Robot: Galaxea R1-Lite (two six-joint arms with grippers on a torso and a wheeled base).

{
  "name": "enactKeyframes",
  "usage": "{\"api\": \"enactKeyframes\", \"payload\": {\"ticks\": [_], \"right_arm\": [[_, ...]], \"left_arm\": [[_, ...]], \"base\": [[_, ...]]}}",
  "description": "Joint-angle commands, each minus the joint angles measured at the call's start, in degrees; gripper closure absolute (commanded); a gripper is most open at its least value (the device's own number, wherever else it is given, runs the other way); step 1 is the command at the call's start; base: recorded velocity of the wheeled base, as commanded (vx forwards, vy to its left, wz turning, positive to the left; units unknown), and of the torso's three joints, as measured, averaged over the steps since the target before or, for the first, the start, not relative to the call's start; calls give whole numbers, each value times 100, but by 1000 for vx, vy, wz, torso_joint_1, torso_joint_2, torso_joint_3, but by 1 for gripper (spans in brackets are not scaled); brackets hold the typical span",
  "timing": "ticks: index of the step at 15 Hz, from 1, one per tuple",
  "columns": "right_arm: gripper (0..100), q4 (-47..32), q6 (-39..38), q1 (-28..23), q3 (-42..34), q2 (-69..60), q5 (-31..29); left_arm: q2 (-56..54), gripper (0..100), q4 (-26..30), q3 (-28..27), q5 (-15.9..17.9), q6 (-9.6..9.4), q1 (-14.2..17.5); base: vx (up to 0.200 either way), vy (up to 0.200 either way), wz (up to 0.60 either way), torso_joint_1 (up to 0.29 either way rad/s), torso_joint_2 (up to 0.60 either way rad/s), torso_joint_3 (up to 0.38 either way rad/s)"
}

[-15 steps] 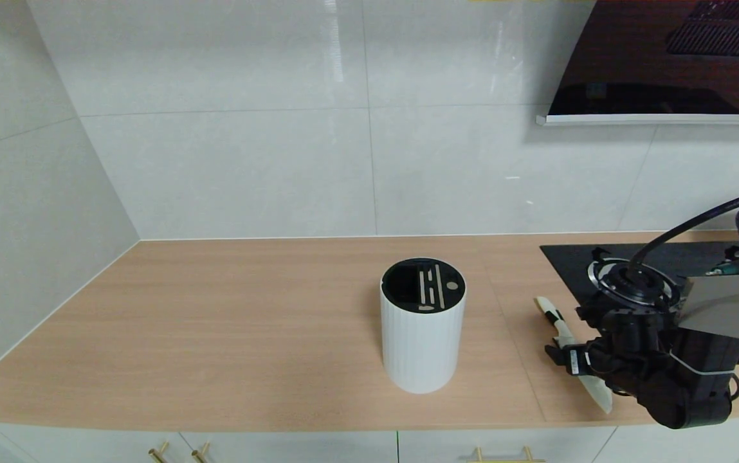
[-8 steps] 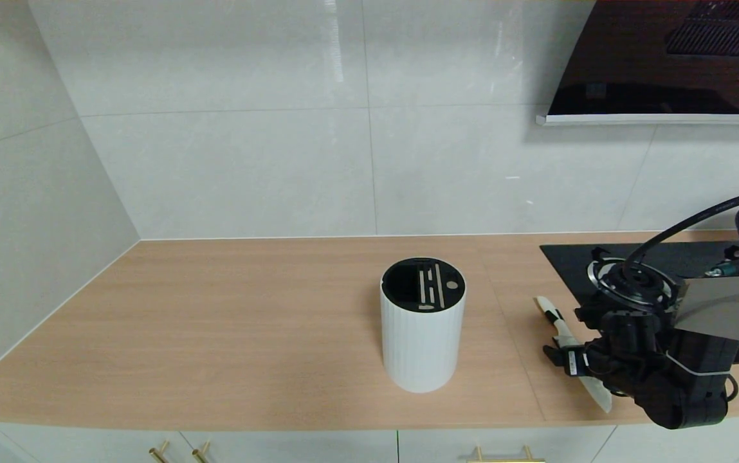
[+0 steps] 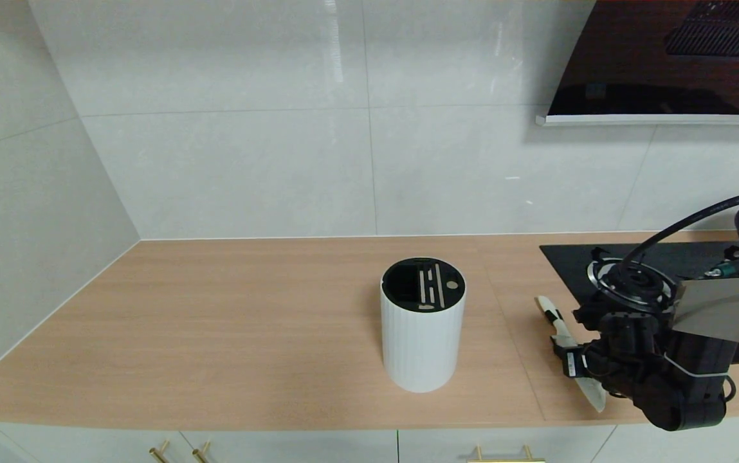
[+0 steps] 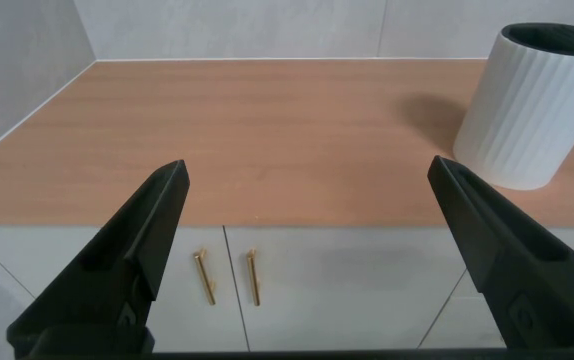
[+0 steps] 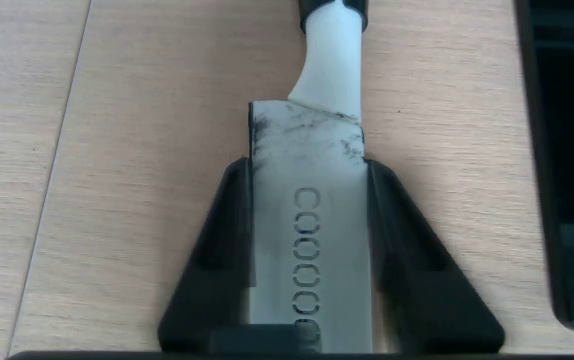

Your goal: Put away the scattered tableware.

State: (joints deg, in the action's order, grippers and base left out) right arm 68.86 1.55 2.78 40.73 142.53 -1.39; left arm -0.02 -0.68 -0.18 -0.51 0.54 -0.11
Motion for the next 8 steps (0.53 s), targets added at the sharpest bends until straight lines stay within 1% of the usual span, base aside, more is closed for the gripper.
{"api": "enactKeyframes", "payload": {"ticks": [1,8], "right_arm": [[100,-22,3,3,-4,20,-2],[100,74,3,3,-74,-68,-19]], "left_arm": [[2,0,-2,1,-2,8,2],[2,0,-2,1,-2,8,2]], "base": [[0,0,0,0,0,0],[0,0,0,0,0,0]]}}
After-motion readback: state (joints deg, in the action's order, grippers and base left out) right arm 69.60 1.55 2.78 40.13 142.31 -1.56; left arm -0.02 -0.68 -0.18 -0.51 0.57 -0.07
